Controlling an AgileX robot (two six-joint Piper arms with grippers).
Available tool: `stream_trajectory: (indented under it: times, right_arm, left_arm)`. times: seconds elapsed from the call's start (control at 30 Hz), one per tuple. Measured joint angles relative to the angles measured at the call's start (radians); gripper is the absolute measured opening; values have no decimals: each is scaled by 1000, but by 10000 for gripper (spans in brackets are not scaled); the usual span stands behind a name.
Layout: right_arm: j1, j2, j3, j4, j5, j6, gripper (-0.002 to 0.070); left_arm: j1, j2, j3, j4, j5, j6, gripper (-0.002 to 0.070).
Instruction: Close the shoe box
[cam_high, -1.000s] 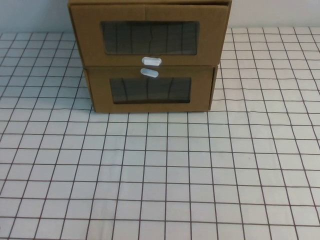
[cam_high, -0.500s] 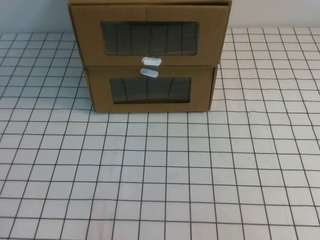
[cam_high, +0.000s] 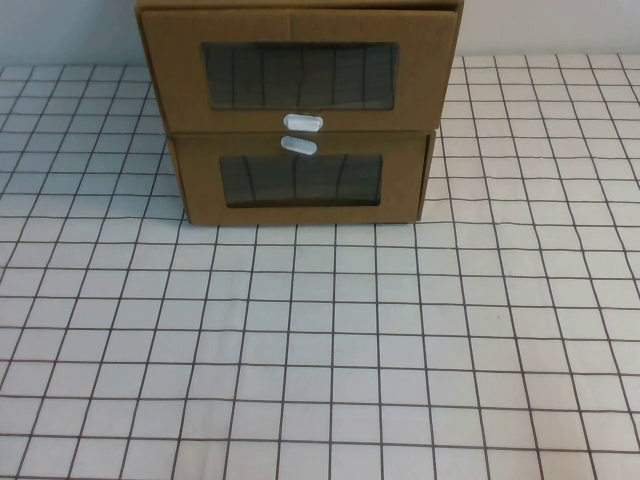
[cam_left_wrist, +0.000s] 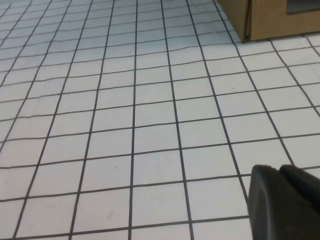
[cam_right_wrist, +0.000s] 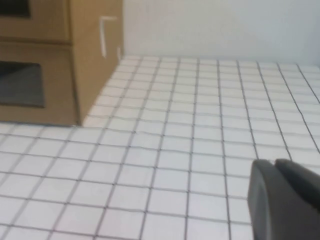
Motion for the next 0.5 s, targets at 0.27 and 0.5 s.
stream_trajectory:
  times: [0.27,0.5]
  right_arm:
    - [-40,-69,179,-36,4,13,-13]
    - [-40,-69,183,-37,12,13,-13]
  left_arm:
    - [0,0,0,6,2,0,-5]
    - [0,0,0,6,4,0,-5]
